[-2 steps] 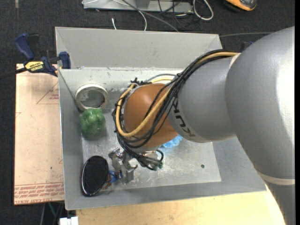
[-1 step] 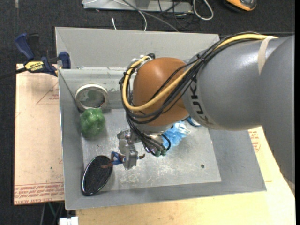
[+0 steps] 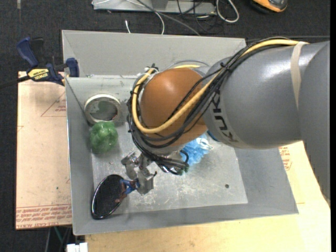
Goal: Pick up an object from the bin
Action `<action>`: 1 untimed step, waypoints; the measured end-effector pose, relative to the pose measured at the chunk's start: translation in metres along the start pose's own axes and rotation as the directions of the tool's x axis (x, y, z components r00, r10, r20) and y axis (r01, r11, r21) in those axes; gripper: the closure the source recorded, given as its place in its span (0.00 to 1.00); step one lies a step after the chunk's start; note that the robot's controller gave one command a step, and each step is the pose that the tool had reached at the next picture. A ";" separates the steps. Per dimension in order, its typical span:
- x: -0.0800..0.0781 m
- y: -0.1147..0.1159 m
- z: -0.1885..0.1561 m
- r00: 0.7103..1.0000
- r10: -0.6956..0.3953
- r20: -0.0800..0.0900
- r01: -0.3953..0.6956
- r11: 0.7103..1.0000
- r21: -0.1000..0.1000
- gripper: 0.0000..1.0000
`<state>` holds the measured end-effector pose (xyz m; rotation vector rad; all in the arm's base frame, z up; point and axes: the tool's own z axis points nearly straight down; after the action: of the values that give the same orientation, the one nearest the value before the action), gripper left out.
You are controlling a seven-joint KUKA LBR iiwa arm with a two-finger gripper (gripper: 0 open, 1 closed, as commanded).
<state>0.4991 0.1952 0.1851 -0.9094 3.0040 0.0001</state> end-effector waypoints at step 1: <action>-0.007 -0.023 0.030 0.995 0.100 0.002 -0.100 0.995 0.002 1.00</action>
Offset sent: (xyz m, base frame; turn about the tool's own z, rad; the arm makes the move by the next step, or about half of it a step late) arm -0.0006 0.0051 -0.0074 -0.0111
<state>0.5176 0.1797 0.1546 -0.7571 3.0434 -0.0026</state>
